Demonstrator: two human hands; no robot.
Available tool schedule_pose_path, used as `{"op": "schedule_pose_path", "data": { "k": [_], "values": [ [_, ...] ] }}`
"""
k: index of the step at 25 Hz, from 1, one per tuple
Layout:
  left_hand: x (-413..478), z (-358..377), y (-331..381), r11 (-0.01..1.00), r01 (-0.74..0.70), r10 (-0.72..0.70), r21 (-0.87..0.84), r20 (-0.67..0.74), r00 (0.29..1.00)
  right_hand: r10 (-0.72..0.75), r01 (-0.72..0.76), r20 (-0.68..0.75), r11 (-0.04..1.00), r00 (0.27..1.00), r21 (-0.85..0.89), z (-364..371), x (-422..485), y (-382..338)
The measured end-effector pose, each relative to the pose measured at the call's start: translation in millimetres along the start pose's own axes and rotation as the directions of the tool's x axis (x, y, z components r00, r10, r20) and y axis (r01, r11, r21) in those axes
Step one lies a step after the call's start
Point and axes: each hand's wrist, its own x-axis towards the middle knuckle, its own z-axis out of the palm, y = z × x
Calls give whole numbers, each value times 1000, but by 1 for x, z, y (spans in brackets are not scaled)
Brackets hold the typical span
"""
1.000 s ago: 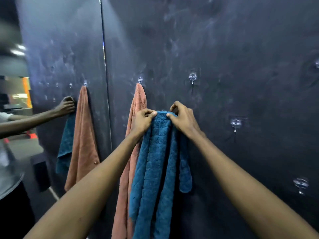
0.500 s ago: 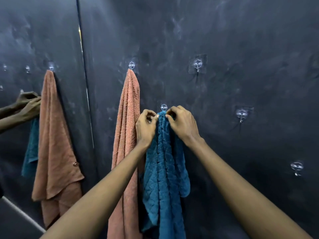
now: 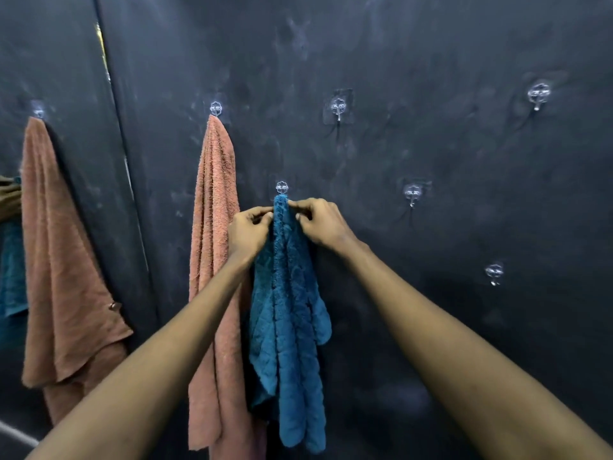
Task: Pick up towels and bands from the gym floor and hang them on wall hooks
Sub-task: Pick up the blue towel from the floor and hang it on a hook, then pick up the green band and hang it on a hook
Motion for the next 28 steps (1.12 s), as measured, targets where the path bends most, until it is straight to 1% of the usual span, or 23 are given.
{"op": "schedule_pose_path", "data": {
  "k": [1, 3, 4, 5, 6, 7, 8, 9, 10, 11, 13, 14, 16, 17, 19, 22, 24, 25, 28],
  "values": [
    [-8, -2, 3, 1000, 0, 0, -3, -27, 1000, 21, -21, 6, 1000, 1000, 21, -7, -14, 2],
    [-31, -6, 12, 1000, -28, 30, 15, -138, 990, 57, -57, -6, 998, 998, 18, -23, -48, 15],
    [-44, -6, 19, 997, -56, 64, 48, -166, 984, 77, -77, -9, 997, 997, -6, -32, -66, 24],
    [-59, -4, 30, 993, -86, 97, 80, -145, 985, 103, -103, -14, 994, 995, -30, -43, -86, 35],
    [-73, 0, 40, 988, -118, 126, 102, -77, 989, 141, -142, -23, 989, 990, -49, -58, -107, 46],
    [-87, 6, 49, 982, -146, 145, 122, 19, 989, 178, -180, -34, 981, 983, -67, -73, -126, 55],
    [-101, 13, 59, 975, -176, 158, 138, 136, 978, 213, -217, -50, 973, 976, -83, -89, -146, 64],
    [-118, 24, 69, 969, -198, 152, 149, 271, 950, 253, -259, -68, 961, 965, -99, -107, -171, 74],
    [-134, 38, 78, 965, -211, 133, 154, 405, 905, 298, -306, -84, 946, 951, -107, -127, -197, 84],
    [-153, 55, 89, 963, -215, 100, 162, 528, 843, 349, -360, -105, 927, 931, -109, -149, -227, 94],
    [-191, 92, 110, 962, -215, 33, 167, 713, 700, 454, -472, -144, 873, 879, -127, -192, -288, 115],
    [-211, 111, 121, 964, -217, 21, 153, 772, 635, 504, -524, -150, 839, 850, -146, -212, -319, 123],
    [-248, 147, 139, 971, -221, 46, 90, 837, 545, 590, -608, -149, 770, 794, -192, -248, -374, 136],
    [-271, 170, 151, 971, -232, 71, 55, 863, 499, 637, -657, -160, 724, 754, -210, -268, -406, 142],
    [-318, 219, 178, 966, -259, 121, -18, 914, 387, 735, -761, -202, 606, 647, -234, -309, -472, 155],
    [-388, 295, 220, 960, -256, 173, -117, 963, 209, 854, -885, -259, 393, 451, -248, -364, -574, 168],
    [-428, 341, 243, 953, -250, 206, -172, 972, 117, 895, -937, -302, 265, 327, -229, -393, -632, 168],
    [-452, 366, 257, 945, -250, 232, -211, 971, 60, 905, -955, -331, 201, 266, -217, -410, -663, 166],
    [-517, 431, 294, 916, -246, 300, -318, 948, -105, 901, -984, -423, 20, 95, -177, -453, -743, 154]
  ]
}}
